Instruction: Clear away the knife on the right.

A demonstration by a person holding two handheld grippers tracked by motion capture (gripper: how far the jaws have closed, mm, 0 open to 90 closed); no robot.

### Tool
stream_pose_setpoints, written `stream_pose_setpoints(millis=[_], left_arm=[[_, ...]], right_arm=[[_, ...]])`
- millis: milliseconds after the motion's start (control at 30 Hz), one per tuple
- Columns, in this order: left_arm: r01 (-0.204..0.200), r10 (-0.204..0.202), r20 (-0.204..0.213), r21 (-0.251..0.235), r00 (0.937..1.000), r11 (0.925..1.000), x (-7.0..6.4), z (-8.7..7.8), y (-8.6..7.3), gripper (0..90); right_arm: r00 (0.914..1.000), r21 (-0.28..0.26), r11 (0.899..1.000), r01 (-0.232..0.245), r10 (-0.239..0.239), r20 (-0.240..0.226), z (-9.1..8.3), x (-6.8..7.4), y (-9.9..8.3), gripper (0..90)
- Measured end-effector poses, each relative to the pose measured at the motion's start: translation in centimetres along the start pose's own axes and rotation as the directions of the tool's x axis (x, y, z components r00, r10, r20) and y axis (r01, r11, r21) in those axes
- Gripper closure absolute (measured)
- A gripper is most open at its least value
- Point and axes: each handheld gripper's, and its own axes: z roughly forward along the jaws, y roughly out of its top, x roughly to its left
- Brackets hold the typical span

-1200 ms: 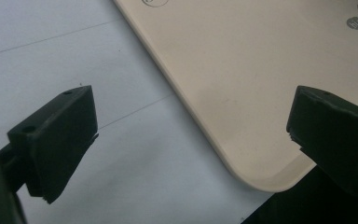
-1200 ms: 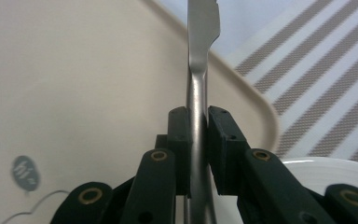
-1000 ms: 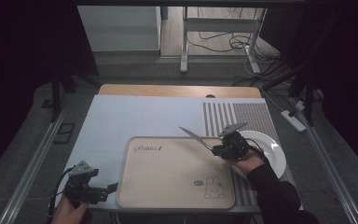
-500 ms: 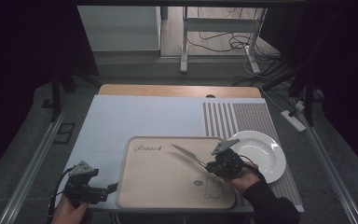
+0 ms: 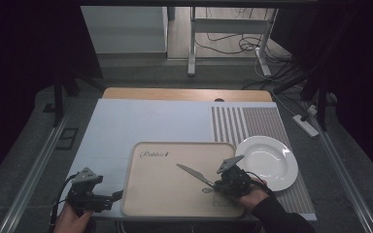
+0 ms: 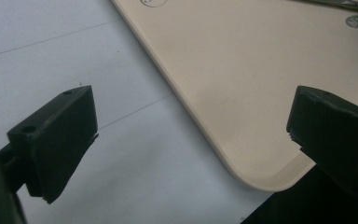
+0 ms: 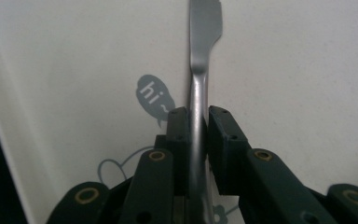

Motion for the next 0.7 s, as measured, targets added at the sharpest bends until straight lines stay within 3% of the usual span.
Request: stream_pose_setpoints(millis=[100, 300, 433, 700], left_arm=[[0.0, 0.0, 0.001, 0.0, 1.0, 1.0, 0.0, 0.0, 0.0, 2.8], [-0.001, 0.001, 0.0, 0.001, 1.0, 1.0, 0.0, 0.0, 0.0, 2.9], [0.0, 0.0, 0.001, 0.0, 1.0, 1.0, 0.0, 0.0, 0.0, 2.9], [0.003, -0.003, 0.005, -0.001, 1.0, 1.0, 0.1, 0.0, 0.0, 2.9]], right_arm=[[0.9998, -0.031, 0.999, -0.007, 0.006, -0.017, -0.2, -0.3, 0.4, 65.9], [0.9963, -0.052, 0.996, 0.078, -0.08, -0.033, -0.1, -0.4, 2.5, 90.0], [0.9916, -0.047, 0.992, 0.119, -0.121, -0.045, 0.9, -0.3, 3.9, 90.0], [0.9887, -0.059, 0.991, 0.118, -0.123, -0.086, 2.9, -0.2, 6.6, 90.0]])
